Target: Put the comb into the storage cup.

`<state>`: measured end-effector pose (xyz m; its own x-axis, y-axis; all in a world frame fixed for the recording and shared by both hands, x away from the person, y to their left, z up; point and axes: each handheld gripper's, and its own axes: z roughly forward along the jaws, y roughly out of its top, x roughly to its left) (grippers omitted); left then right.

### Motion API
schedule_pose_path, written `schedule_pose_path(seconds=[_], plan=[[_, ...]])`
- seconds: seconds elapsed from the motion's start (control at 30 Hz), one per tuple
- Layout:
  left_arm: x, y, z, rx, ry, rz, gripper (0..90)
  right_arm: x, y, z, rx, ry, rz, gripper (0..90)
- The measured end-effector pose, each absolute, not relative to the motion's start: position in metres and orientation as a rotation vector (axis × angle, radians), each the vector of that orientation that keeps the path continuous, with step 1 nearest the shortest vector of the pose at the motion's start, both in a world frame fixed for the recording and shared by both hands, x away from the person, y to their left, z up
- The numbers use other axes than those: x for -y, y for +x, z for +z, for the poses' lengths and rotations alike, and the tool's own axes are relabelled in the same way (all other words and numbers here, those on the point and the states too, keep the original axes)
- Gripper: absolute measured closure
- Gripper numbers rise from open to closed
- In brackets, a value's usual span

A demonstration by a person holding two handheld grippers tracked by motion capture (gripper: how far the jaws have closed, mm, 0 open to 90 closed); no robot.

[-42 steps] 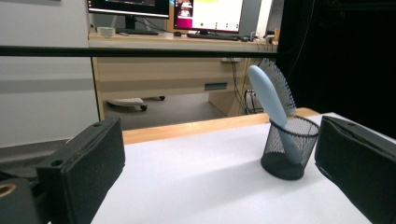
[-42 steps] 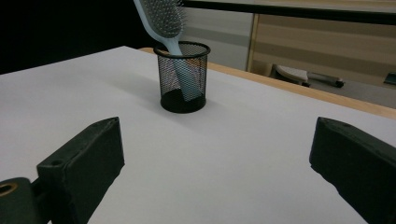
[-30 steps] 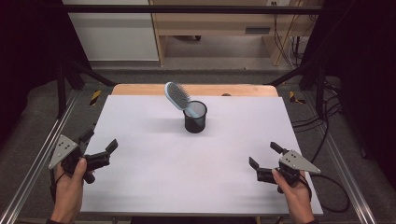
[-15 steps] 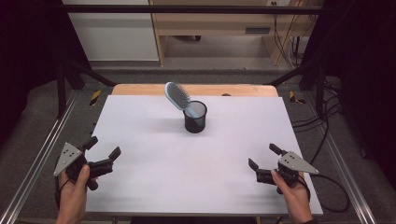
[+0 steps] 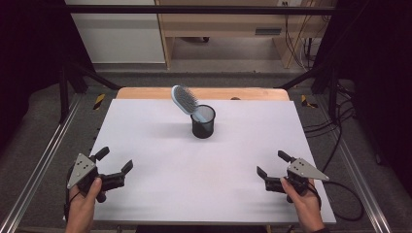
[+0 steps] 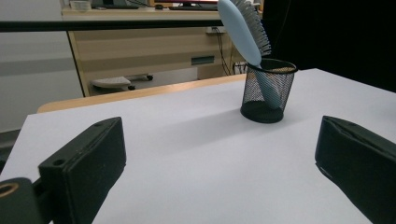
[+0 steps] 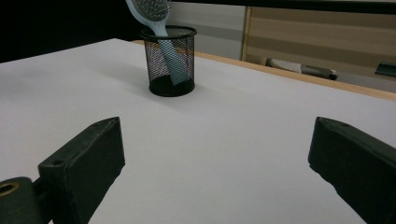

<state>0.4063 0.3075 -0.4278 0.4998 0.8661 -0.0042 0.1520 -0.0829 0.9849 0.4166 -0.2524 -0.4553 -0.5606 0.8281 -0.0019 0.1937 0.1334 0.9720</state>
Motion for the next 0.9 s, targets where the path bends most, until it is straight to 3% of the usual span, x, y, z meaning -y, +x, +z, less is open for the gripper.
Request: schedule_pose_path(seconds=[0.9], plan=[[-0.308,0.392,-0.446,-0.903,1.495,0.695,2.0,0.248,0.422,-0.461,-1.875,0.960,1.496,3.7]])
